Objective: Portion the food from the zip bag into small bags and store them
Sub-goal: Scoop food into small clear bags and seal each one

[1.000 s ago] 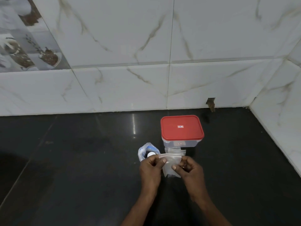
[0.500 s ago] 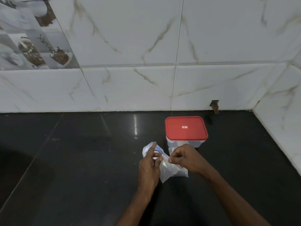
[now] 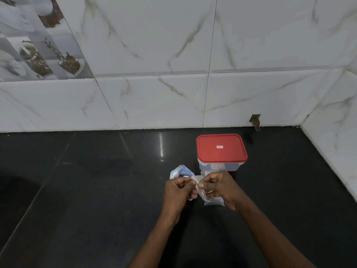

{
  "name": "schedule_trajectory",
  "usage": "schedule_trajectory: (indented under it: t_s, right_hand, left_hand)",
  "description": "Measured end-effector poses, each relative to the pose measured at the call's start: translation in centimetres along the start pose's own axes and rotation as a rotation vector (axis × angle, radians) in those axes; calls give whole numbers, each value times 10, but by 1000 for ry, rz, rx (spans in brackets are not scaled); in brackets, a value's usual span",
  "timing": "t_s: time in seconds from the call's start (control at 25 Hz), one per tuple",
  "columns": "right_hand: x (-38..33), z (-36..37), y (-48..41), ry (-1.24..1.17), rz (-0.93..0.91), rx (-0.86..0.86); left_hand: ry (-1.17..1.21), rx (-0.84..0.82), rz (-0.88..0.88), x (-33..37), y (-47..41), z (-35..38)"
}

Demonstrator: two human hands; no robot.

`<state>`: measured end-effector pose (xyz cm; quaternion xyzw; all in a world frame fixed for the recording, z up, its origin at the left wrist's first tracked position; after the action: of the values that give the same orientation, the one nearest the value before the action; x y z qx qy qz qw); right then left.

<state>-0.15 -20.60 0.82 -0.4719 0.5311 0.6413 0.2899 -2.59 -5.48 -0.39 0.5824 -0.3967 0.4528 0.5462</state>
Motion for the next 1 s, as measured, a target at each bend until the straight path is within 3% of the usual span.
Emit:
schedule_trajectory:
  t_s: [0.24,0.32,0.4,0.52,0.6,0.68,0.84,1.0]
  right_hand:
    - [5,-2,-2,-72,22,13]
    - [7,-2,-4,-34,37,48]
    - [7,1,-4,117,0,151]
    - [-4,9,0,605,-194,365]
    - [-13,15,1,833,-271,421]
    - [-18,10,-1,785,-295,418]
    - [-19,-2,-8,464,-226,300]
    - [-19,2,-11,411,-186,269]
  left_hand:
    - [-30,-104,73,7,0,8]
    - [-169,-82,104,3,-1,7]
    - [-384,48,127,0,-2,4]
    - [-509,285,211,13,9,1]
    - [-544,264,301,19,9,6]
    - [-564,123,378,21,7,10]
    - [-586,-162,440,14,-9,7]
    - [-658,-115,450,5,-18,0]
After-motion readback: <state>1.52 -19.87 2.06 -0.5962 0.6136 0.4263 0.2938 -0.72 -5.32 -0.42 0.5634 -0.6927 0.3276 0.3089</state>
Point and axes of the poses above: each hand's wrist, its own y-axis away from the middle knuckle, its own z-axis out of the palm, x = y × z, the point moved 7 cm from there along -y, towards the middle knuckle, and after that the axes turned 1 degree about z, right-handed, at the moved point
